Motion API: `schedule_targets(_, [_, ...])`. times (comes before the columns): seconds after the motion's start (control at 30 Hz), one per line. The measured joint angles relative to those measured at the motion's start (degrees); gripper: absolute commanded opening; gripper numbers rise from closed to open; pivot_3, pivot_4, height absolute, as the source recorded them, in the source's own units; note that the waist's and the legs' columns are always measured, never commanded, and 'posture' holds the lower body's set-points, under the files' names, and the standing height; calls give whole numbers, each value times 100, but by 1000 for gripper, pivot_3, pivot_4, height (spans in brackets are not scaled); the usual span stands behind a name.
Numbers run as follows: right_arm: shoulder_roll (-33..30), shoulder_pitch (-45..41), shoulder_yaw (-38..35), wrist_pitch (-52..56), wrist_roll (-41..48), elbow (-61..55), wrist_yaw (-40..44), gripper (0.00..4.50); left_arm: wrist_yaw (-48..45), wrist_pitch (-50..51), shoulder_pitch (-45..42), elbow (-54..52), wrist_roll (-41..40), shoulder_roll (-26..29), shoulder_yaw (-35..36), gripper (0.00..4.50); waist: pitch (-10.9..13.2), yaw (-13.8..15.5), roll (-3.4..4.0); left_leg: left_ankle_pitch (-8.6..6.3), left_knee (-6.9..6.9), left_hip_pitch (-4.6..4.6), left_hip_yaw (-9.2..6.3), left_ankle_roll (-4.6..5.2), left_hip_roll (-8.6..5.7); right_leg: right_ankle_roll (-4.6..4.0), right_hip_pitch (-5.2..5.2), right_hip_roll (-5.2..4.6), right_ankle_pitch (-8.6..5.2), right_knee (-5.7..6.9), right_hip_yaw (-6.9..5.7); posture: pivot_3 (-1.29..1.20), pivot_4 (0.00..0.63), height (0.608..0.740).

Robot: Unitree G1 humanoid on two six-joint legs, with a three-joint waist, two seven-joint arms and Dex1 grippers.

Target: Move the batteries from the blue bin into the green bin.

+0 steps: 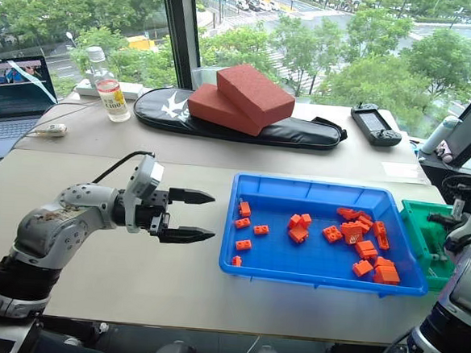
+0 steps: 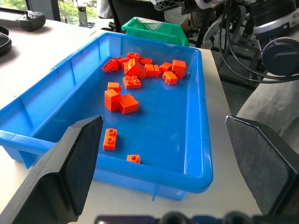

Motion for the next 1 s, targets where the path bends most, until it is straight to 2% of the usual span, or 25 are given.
schedule_targets(0.07, [0, 152, 27, 15, 40, -1, -15, 240, -18, -6, -1, 14, 43, -9, -11, 4500, 1, -10, 1, 0, 0, 0, 0, 0, 0, 0, 0, 0, 0, 0, 0, 0, 150, 740])
schedule_targets(0.13, [4, 178, 9, 14, 103, -1, -61, 1243, -33, -8, -2, 17, 71, -10, -11, 4500, 1, -27, 2, 0, 0, 0, 0, 0, 0, 0, 0, 0, -1, 0, 0, 0, 150, 740])
schedule_targets(0.17, [13, 171, -19, -2, 116, -1, -104, 1468, -41, -8, -6, 17, 83, -16, -11, 4500, 1, -30, 2, 0, 0, 0, -2, 0, 1, 0, 0, 2, -1, -1, 0, 0, 150, 740])
schedule_targets(0.4, [-62, -218, -230, -648, 306, 122, -390, 3895, -51, -8, -53, 20, 123, -52, -10, 4500, 4, -62, 6, 0, -1, 0, -2, 0, 1, 1, 0, 2, -3, -1, 0, 0, 150, 740])
schedule_targets(0.5, [-245, -520, -162, -1178, 550, 123, -268, 3895, -35, 13, -68, 22, 149, -53, -2, 4500, 6, -86, 10, 0, -1, 0, -1, 0, 1, 2, 0, 1, -4, -2, 0, 0, 150, 740])
schedule_targets(0.63, [-249, -990, 120, -1575, 1785, -510, 805, 3895, 43, 71, -144, 23, 88, -114, 29, 4500, 13, -130, 21, -1, -2, 3, -11, 1, 12, -2, 3, 17, -5, -1, 0, 0, 150, 740])
schedule_targets(0.67, [-251, -815, 263, -1570, 2242, -825, 1219, 3895, 40, 69, -187, 24, 80, -124, 27, 4500, 13, -112, 21, -1, -2, 1, -19, 1, 11, -2, 8, 17, -6, -1, -3, 0, 150, 740])
schedule_targets(0.73, [-482, 94, 644, -1481, 3119, -1435, 2207, 3895, 23, 53, -206, 41, 93, -95, 41, 4500, 14, -41, 18, -6, -2, 0, -40, 10, 7, 8, 34, 18, -13, -6, -5, 0, 150, 740])
schedule_targets(0.8, [-662, 912, 999, -1428, 3611, -1592, 2870, 3895, 19, 25, -226, 121, 163, -98, 38, 4500, 15, 39, 19, -7, 2, -24, -32, 10, -10, 15, 26, 0, -15, -10, -1, 0, 150, 740])
schedule_targets(1.0, [-1400, 1808, 967, -1719, 3929, -1494, 3388, 3895, 10, -46, -184, 153, 229, -109, 23, 4500, 20, 71, 21, -6, 12, -32, -30, 10, -11, 27, 24, 4, -14, -53, 5, 0, 150, 740])
